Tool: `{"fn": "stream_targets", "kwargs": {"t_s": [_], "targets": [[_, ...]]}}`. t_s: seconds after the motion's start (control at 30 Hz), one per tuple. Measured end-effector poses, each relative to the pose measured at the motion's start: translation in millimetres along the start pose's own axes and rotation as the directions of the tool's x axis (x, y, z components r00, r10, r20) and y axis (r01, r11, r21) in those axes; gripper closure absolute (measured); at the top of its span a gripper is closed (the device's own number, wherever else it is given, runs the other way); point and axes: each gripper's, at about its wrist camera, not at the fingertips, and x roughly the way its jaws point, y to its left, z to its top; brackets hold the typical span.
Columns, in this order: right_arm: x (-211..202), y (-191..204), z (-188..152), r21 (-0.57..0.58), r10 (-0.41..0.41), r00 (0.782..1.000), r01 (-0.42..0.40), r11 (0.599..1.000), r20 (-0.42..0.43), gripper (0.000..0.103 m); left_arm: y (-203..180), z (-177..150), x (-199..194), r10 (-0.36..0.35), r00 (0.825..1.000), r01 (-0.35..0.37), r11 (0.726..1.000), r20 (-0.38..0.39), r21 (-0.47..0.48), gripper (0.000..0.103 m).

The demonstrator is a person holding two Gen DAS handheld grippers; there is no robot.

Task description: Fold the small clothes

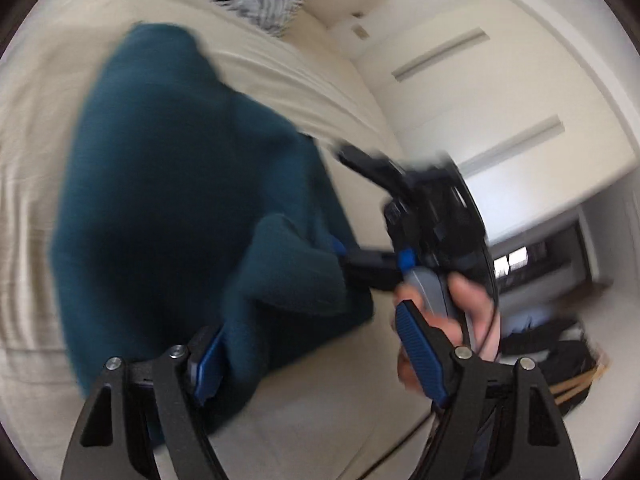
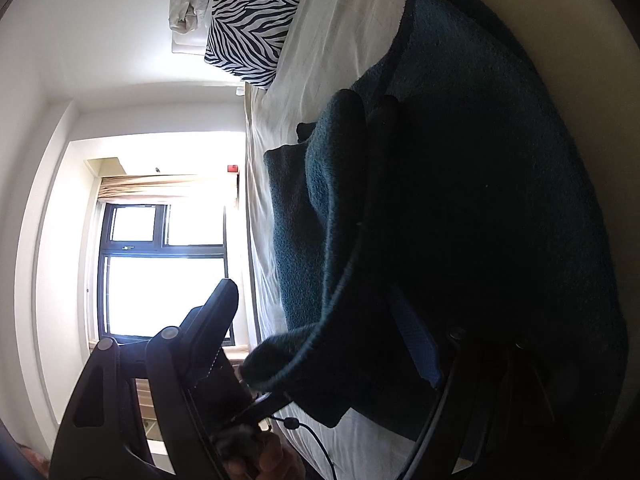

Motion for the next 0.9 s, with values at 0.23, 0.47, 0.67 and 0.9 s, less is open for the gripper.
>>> {"fn": "stream_targets", "kwargs": {"t_s": [0.23,0.47,0.67,0.9], "targets": [[-11,-2,1,-0.036,-0.041,0.998,0.039,0.999,-0.046,0.025,-26,-26,5,-0.101,0.991,0.114,0.98,-0.088,0.162,0.024],[-5,6,-4,-0.106,-0.081,0.992,0.072,0.992,-0.093,0.025,10,-6,-62,0.034,0.999,-0.035,0.994,0.008,0.101,0.024],[19,17,-7,-0.154,-0.15,0.979,0.129,0.98,-0.134,0.025,14,18,-77,0.367,0.928,-0.373,0.914,0.069,0.158,0.024],[32,28,-12,-0.251,-0.338,0.934,0.301,0.92,-0.116,0.06,15,19,-49,0.579,0.813,-0.576,0.783,0.063,0.236,0.024]]}}
